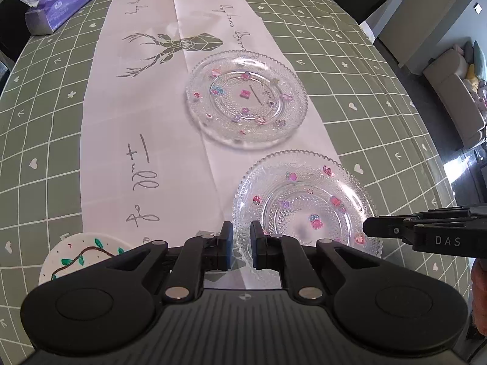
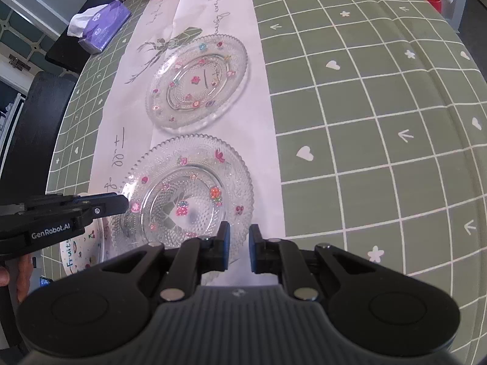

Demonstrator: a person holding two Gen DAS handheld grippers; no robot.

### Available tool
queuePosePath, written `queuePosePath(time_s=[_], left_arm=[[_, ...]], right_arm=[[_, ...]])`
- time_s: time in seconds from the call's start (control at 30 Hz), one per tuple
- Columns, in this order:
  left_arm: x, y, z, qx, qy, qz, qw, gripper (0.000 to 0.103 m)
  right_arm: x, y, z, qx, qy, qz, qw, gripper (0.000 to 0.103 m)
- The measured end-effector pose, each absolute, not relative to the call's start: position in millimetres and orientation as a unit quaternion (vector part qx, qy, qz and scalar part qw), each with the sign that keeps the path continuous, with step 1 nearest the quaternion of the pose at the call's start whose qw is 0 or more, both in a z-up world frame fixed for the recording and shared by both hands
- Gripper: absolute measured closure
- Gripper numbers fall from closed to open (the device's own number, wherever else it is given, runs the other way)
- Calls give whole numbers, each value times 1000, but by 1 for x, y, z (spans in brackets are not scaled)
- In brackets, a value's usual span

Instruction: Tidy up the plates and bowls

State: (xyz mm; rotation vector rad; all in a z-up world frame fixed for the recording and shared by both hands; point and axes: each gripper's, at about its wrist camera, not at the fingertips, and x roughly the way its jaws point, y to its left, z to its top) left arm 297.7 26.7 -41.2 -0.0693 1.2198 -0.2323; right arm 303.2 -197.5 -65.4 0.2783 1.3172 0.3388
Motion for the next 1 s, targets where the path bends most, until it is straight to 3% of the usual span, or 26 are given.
queuePosePath(time_s=[0.5,1.0], left_arm=[[237,-59,-4,-33,546,-127,827,91],[185,-103,-61,-99,564,-112,812,91]], right_arm=[[251,-293,-41,162,574,124,793,94],[206,-361,-70,194,571,87,793,95]])
